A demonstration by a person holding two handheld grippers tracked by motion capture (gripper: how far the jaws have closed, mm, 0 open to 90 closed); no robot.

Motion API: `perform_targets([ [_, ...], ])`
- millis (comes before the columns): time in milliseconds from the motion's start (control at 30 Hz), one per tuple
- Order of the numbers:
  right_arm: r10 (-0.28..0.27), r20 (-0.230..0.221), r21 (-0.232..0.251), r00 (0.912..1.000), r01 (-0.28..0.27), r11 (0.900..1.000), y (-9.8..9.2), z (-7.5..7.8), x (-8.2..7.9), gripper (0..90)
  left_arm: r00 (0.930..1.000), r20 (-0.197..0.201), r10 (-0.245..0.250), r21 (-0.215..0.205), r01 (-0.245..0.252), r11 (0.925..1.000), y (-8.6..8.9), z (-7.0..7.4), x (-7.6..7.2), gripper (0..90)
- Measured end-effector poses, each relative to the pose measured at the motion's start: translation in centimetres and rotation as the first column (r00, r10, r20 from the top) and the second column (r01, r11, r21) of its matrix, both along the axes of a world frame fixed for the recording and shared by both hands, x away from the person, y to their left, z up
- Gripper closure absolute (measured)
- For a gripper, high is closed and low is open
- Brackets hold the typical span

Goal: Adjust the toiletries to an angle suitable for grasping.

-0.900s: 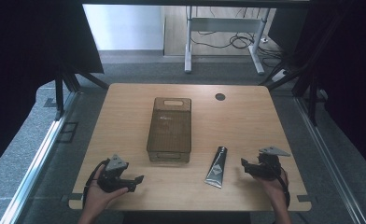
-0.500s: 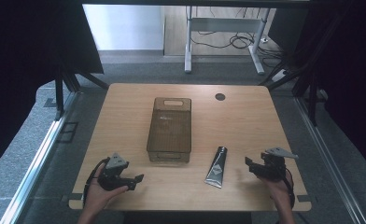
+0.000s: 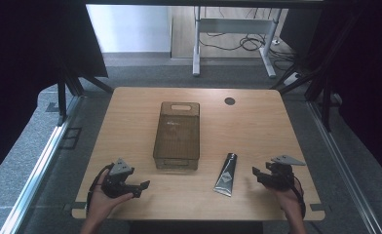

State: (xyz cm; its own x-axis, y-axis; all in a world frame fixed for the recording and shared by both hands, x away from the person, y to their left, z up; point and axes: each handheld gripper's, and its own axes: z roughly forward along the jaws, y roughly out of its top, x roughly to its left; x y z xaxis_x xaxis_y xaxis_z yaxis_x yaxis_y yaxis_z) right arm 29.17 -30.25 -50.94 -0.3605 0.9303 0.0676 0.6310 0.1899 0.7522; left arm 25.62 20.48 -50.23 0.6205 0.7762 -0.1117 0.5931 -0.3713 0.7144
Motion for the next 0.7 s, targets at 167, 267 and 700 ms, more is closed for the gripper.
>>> perform_targets([
  [167, 0.007, -0.009, 0.005, 0.9999, -0.007, 1.000, 0.2, 0.2, -0.2, 41.8, 1.0000, 0.003, 0.001, -0.001, -0.001, 1.0000, -0.1, 0.1, -0.1, 20.1],
  [267, 0.028, -0.011, 0.015, 0.9996, -0.028, 1.000, 0.4, 0.7, -0.2, 46.0, 1.0000, 0.002, 0.001, 0.002, -0.001, 1.0000, -0.1, 0.1, 0.0, 20.1],
  [700, 0.139, -0.046, 0.036, 0.9892, -0.138, 0.990, 1.6, 3.0, 0.2, 58.4, 0.9999, -0.012, 0.007, 0.019, -0.007, 0.9998, -0.6, -0.1, 0.0, 20.1],
])
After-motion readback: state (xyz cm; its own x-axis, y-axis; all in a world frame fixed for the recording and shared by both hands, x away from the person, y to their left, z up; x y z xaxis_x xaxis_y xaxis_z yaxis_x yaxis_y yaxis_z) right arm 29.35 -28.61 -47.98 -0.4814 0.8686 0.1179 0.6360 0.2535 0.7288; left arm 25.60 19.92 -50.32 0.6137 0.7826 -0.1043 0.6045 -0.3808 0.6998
